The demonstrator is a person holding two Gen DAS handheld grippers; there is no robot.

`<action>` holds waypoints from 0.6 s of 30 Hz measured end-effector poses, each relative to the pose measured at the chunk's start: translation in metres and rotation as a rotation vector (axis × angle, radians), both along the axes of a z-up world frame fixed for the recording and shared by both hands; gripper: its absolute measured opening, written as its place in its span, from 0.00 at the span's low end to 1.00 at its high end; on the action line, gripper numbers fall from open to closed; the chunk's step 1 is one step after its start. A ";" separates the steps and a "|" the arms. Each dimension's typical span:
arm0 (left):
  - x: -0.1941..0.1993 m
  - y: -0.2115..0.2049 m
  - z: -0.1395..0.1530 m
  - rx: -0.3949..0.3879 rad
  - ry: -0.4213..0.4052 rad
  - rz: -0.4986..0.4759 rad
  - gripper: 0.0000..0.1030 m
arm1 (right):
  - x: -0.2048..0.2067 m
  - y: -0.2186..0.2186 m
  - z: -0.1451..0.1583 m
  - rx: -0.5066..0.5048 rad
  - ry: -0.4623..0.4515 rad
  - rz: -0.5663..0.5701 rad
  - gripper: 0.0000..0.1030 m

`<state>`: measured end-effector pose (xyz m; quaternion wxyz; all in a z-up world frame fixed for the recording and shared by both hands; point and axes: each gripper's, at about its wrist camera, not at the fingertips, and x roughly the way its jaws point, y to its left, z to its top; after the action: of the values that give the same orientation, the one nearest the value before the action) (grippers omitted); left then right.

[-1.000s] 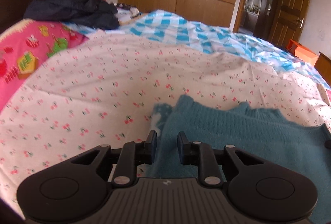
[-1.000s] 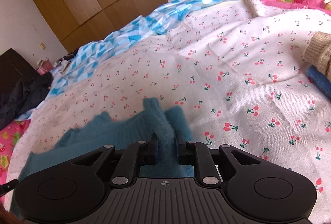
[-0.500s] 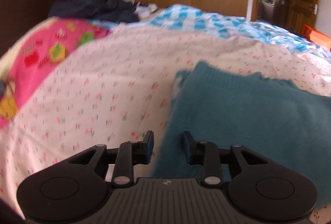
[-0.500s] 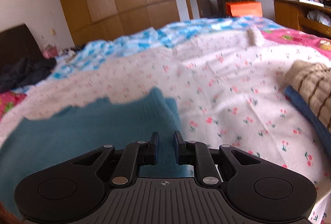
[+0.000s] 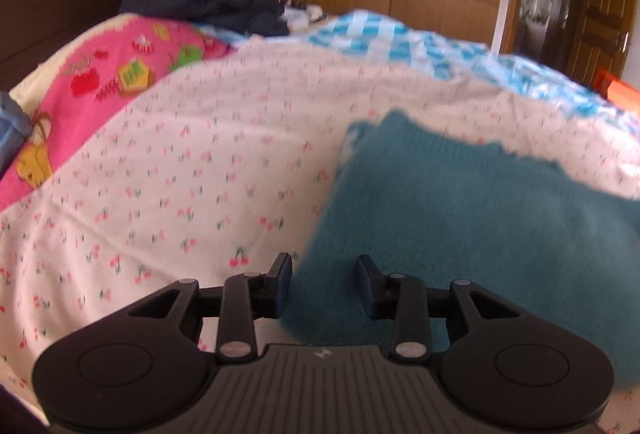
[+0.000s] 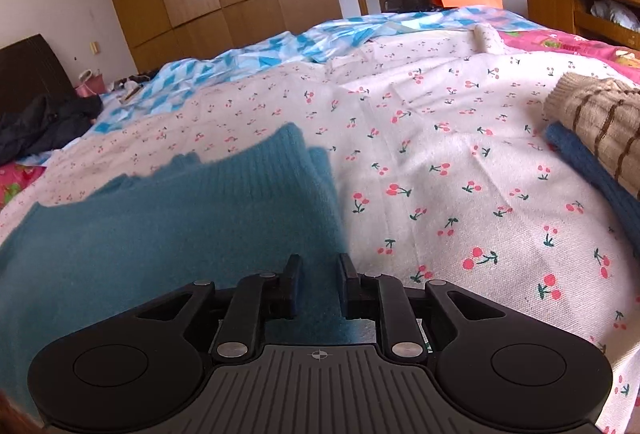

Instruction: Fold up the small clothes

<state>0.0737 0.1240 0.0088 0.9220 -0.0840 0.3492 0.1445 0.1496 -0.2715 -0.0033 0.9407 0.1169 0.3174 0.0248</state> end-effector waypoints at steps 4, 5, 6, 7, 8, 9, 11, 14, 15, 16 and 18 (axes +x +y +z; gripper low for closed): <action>-0.006 0.001 0.004 -0.015 -0.037 0.006 0.39 | -0.012 -0.010 0.009 0.075 -0.044 -0.030 0.20; -0.007 0.001 0.003 -0.017 -0.041 0.010 0.39 | -0.010 -0.012 0.006 0.073 -0.019 -0.033 0.20; -0.008 0.002 0.001 -0.021 -0.042 0.012 0.39 | -0.007 -0.013 0.001 0.060 0.019 -0.044 0.20; -0.008 0.002 0.000 -0.023 -0.043 0.015 0.39 | -0.005 -0.015 -0.005 0.063 0.049 -0.054 0.23; -0.008 0.001 -0.001 -0.021 -0.045 0.017 0.39 | -0.005 -0.018 -0.007 0.092 0.053 -0.062 0.23; -0.008 0.000 -0.001 -0.014 -0.049 0.017 0.39 | -0.006 -0.021 -0.006 0.124 0.049 -0.070 0.23; -0.010 -0.004 0.000 0.008 -0.058 0.015 0.39 | -0.009 -0.025 -0.001 0.155 0.015 -0.076 0.23; -0.011 -0.007 0.001 0.024 -0.071 0.016 0.40 | -0.004 -0.026 -0.007 0.112 0.057 -0.076 0.26; -0.011 -0.008 0.000 0.027 -0.066 0.014 0.40 | -0.003 -0.026 -0.010 0.113 0.073 -0.076 0.26; -0.010 -0.009 0.000 0.030 -0.061 0.013 0.40 | -0.003 -0.027 -0.011 0.119 0.070 -0.077 0.27; -0.009 -0.010 0.000 0.037 -0.064 0.015 0.40 | -0.006 -0.029 -0.005 0.149 0.045 -0.080 0.27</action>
<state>0.0644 0.1142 0.0092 0.9330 -0.0740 0.3161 0.1553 0.1434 -0.3006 -0.0087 0.9222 0.1996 0.3310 0.0082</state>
